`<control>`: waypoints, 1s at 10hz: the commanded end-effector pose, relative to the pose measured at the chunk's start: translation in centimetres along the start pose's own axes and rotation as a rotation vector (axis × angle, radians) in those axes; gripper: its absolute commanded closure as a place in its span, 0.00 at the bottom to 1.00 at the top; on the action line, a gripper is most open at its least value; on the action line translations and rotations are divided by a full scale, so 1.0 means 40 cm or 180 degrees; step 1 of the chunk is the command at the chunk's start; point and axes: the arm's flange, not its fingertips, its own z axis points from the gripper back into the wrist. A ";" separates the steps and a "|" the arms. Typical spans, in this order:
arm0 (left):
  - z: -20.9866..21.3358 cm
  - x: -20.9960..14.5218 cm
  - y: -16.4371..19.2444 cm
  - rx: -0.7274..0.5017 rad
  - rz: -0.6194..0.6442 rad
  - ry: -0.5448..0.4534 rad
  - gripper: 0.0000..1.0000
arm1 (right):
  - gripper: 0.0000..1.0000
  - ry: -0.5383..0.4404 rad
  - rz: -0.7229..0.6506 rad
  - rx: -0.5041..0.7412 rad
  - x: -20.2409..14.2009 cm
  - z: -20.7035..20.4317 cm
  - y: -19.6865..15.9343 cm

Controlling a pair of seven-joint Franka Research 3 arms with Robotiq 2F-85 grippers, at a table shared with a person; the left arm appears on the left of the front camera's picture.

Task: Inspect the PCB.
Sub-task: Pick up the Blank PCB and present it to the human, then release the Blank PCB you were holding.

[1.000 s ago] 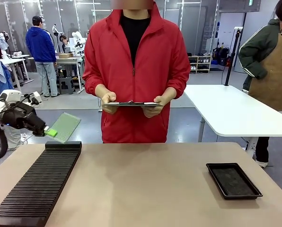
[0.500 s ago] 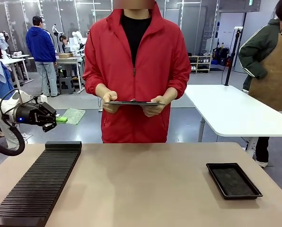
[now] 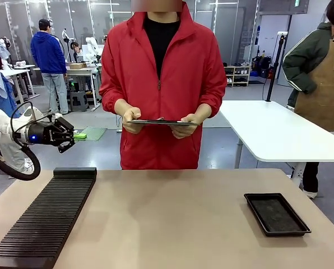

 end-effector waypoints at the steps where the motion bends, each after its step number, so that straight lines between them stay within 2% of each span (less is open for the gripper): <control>1: -0.003 -0.011 -0.001 0.0095 0.0015 0.0067 0.97 | 0.00 -0.0028 0.0065 0.0028 0.003 0.002 -0.001; 10: -0.003 -0.011 -0.001 0.0095 0.0015 0.0067 0.97 | 0.00 -0.0028 0.0065 0.0028 0.003 0.002 -0.001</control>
